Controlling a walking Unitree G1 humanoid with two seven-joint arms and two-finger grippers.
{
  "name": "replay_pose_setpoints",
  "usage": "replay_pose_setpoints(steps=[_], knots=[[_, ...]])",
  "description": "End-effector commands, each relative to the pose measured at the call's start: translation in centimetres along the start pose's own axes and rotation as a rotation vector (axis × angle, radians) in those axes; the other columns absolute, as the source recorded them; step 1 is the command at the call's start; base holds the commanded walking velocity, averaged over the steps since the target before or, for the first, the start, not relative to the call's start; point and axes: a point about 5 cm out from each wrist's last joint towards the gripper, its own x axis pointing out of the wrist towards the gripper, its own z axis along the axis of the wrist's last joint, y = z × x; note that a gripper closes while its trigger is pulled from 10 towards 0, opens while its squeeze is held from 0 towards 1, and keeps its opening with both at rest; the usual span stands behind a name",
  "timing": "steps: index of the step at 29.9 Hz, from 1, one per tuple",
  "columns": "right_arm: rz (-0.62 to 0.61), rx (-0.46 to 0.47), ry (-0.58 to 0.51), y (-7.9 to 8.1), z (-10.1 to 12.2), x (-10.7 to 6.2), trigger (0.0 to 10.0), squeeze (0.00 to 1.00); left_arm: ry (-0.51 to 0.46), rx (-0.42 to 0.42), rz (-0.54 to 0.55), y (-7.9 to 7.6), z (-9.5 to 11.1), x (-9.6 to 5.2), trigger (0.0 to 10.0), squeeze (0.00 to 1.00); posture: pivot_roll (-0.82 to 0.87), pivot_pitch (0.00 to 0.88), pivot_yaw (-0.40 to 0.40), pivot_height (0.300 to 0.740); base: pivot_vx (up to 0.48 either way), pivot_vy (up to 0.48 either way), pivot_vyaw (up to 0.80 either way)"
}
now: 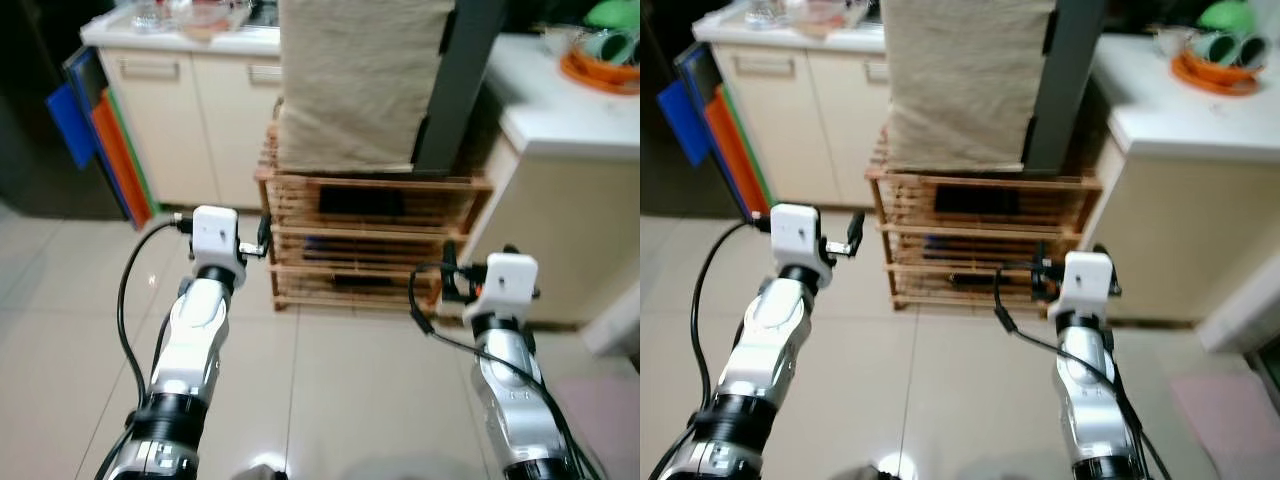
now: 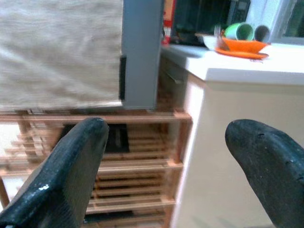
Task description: Restocking fridge
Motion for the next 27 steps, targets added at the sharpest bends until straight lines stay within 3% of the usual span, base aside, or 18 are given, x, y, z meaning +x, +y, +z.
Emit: replay_pose_setpoints(steps=[1,27], knots=[[0.052,-0.015,-0.04,1.08,0.88,0.51,10.0,0.0,0.025,0.016,0.004,0.3,-0.66,-0.26,10.0,0.0,-0.14,0.0,0.017,0.727,0.446,0.0,0.0],[0.045,-0.014,-0.038,1.04,0.75,0.96,10.0,0.0,0.045,0.012,-0.053,-0.55,-1.02,0.22,10.0,0.0,-0.13,0.0,0.014,0.727,0.444,0.0,0.0]])
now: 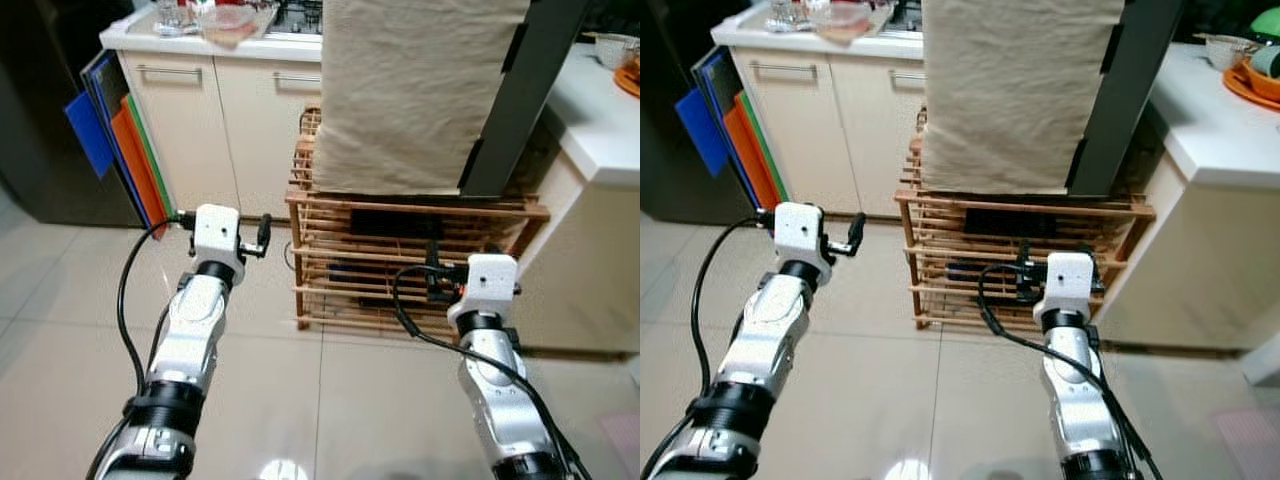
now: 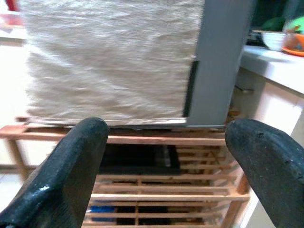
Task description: Restocking fridge
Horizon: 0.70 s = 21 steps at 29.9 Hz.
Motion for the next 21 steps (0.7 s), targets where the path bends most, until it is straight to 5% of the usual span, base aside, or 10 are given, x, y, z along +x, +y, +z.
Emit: replay_pose_setpoints(steps=[1,13,21], knots=[[-0.02,-0.016,-0.004,-0.71,0.07,0.12,10.0,0.0,-0.015,-0.002,-0.034,-0.83,0.5,0.37,10.0,0.0,-0.13,0.0,0.015,0.727,0.446,0.0,0.0],[-0.037,0.005,0.004,-0.87,-0.25,-0.25,10.0,0.0,-0.017,-0.006,-0.008,-0.61,0.52,0.51,10.0,0.0,-0.14,0.0,0.027,0.727,0.443,0.0,0.0],[-0.042,0.014,0.028,-1.0,-0.54,-0.2,10.0,0.0,-0.025,-0.028,-0.057,-1.3,0.72,0.65,10.0,0.0,-0.14,0.0,0.027,0.727,0.0,0.191,-0.34]])
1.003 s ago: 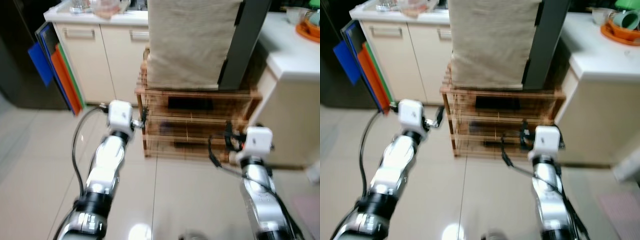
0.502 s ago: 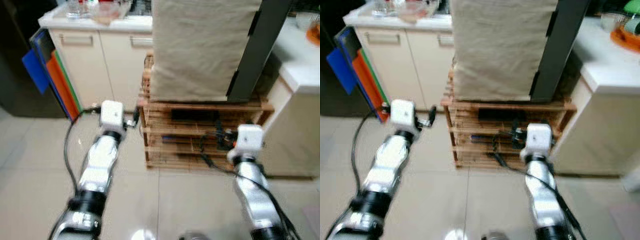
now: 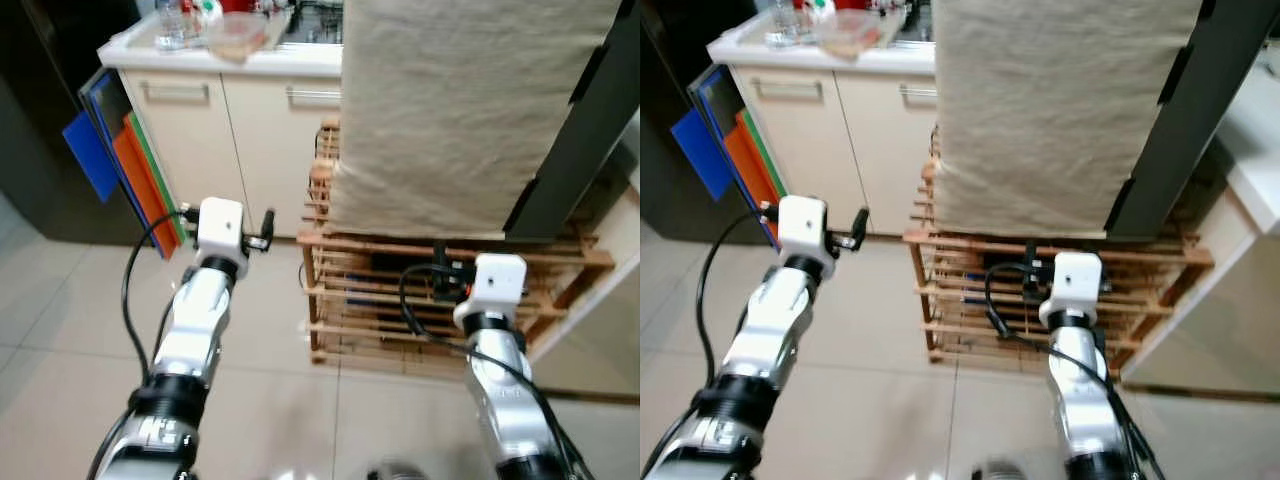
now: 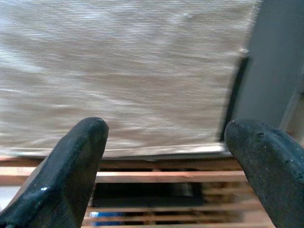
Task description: Restocking fridge
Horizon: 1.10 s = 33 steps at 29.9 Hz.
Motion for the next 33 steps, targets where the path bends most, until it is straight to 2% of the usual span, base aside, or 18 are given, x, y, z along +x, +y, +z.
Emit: replay_pose_setpoints(steps=[1,14,16,17,19,21,24,33], knots=[[0.007,0.009,0.007,0.5,-0.1,-0.1,10.0,0.0,0.001,-0.008,0.029,1.3,0.0,-0.2,10.0,0.0,-0.14,0.0,0.027,0.727,0.0,0.48,-0.77],[0.001,0.0,0.015,0.1,-0.3,-0.2,10.0,0.0,0.011,-0.014,0.028,1.4,-0.2,-0.1,10.0,0.0,-0.14,0.0,0.027,0.727,0.0,0.48,-0.76],[0.006,-0.019,0.013,-0.1,-0.4,-0.5,10.0,0.0,0.01,-0.006,0.031,1.5,-0.1,0.0,10.0,0.0,-0.15,0.0,0.027,0.727,0.0,0.48,-0.76],[0.004,-0.028,0.007,-0.3,-0.5,-0.9,10.0,0.0,0.004,0.043,0.042,1.7,0.0,0.1,10.0,0.0,-0.15,0.0,0.026,0.727,0.0,0.469,0.0],[0.0,-0.036,0.016,-0.5,-0.7,-1.2,10.0,0.0,-0.009,0.106,0.054,1.8,0.2,0.1,10.0,0.0,-0.15,0.0,0.028,0.727,0.0,0.0,0.0],[-0.002,-0.039,0.019,-0.6,-0.9,-1.4,10.0,0.0,0.009,0.058,0.03,1.5,0.0,0.2,10.0,0.0,-0.15,0.0,0.03,0.727,0.0,0.0,0.0],[-0.004,-0.041,0.019,-0.6,-0.9,-1.4,10.0,0.0,0.005,0.036,0.017,1.3,0.0,0.2,10.0,0.0,-0.16,0.0,0.031,0.727,0.14,0.0,0.0],[0.0,-0.045,0.018,-0.5,-0.9,-1.2,10.0,0.0,0.003,0.042,0.023,1.6,0.0,0.3,10.0,0.0,-0.15,0.0,0.027,0.727,0.472,0.0,0.0]])
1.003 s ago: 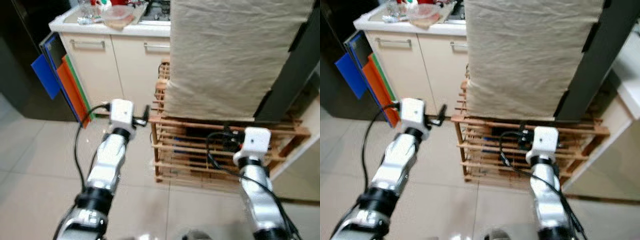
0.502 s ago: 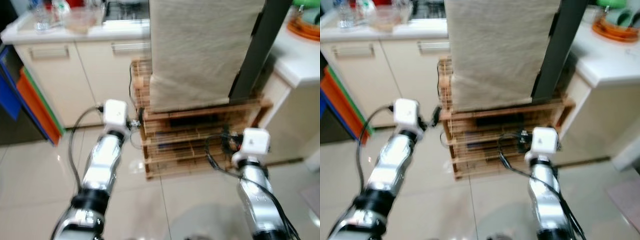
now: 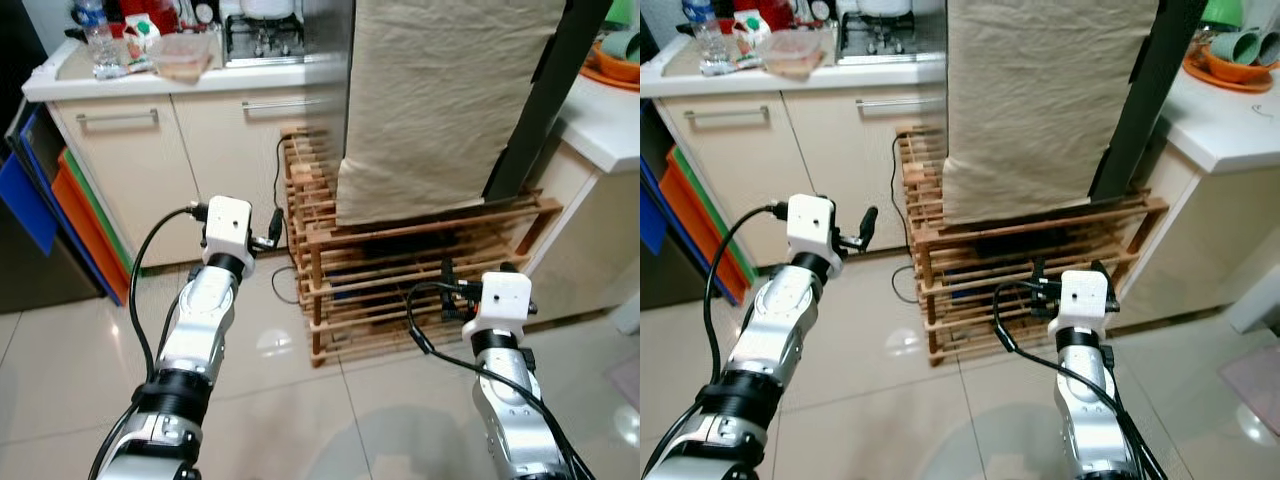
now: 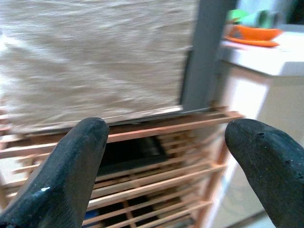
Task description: Restocking fridge
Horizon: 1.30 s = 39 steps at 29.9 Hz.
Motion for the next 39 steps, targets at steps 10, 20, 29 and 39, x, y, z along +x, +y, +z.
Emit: replay_pose_setpoints(steps=[10,20,29,39], knots=[[-0.01,-0.012,-0.02,-0.34,0.4,0.63,10.0,0.0,-0.021,0.013,-0.009,-0.11,0.27,0.26,10.0,0.0,-0.15,0.0,0.027,0.727,0.43,0.0,0.0],[-0.012,-0.004,0.003,-0.35,0.07,0.64,10.0,0.0,-0.019,-0.062,-0.05,-0.64,0.28,0.33,10.0,0.0,-0.15,0.0,0.031,0.727,0.0,0.347,-0.41],[-0.018,-0.001,-0.005,-0.41,0.22,0.87,10.0,0.0,-0.025,-0.056,-0.075,-0.84,0.39,0.45,10.0,0.0,-0.15,0.0,0.032,0.727,0.0,0.48,-0.68],[-0.038,-0.003,-0.028,-0.63,0.63,1.2,10.0,0.0,-0.036,-0.041,-0.09,-0.79,0.57,0.55,10.0,0.0,-0.15,0.0,0.03,0.727,0.0,0.48,-0.67]])
